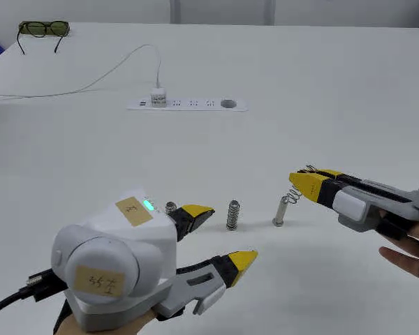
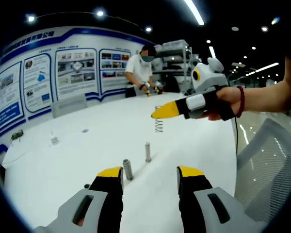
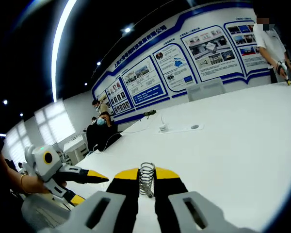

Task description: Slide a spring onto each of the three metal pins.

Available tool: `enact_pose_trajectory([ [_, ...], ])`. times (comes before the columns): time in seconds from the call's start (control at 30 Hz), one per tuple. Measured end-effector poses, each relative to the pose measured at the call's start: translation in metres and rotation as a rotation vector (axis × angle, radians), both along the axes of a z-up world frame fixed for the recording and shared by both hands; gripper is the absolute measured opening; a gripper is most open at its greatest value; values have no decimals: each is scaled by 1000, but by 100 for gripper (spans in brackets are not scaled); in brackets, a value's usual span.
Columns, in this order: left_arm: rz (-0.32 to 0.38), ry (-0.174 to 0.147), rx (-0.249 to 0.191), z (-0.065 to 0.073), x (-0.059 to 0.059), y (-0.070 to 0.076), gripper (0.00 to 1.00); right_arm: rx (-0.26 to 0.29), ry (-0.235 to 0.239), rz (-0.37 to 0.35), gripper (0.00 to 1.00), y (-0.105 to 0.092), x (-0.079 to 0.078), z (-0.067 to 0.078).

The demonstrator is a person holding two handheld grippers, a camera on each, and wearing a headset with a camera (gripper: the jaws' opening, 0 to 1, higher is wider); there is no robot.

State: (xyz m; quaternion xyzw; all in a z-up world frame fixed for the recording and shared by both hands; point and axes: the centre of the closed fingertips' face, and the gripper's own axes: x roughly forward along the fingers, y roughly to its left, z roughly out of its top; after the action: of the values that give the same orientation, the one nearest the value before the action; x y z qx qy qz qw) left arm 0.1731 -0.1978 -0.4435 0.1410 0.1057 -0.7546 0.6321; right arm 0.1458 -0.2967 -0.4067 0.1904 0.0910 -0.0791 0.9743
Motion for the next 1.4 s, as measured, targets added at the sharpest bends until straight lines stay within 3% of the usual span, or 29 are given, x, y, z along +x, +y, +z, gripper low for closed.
enact_pose_trajectory([
  [0.17, 43, 9, 1, 0, 10, 4, 49, -64, 22, -2, 12, -6, 2, -5],
  [0.8, 156, 10, 21, -8, 39, 12, 71, -163, 91, -23, 12, -27, 16, -28],
  [1.03, 181, 22, 30, -12, 44, 13, 78, -167, 100, -24, 12, -30, 19, -35],
  [1.4, 231, 70, 44, -19, 53, 15, 87, -186, 120, -17, 12, -31, 22, -43],
])
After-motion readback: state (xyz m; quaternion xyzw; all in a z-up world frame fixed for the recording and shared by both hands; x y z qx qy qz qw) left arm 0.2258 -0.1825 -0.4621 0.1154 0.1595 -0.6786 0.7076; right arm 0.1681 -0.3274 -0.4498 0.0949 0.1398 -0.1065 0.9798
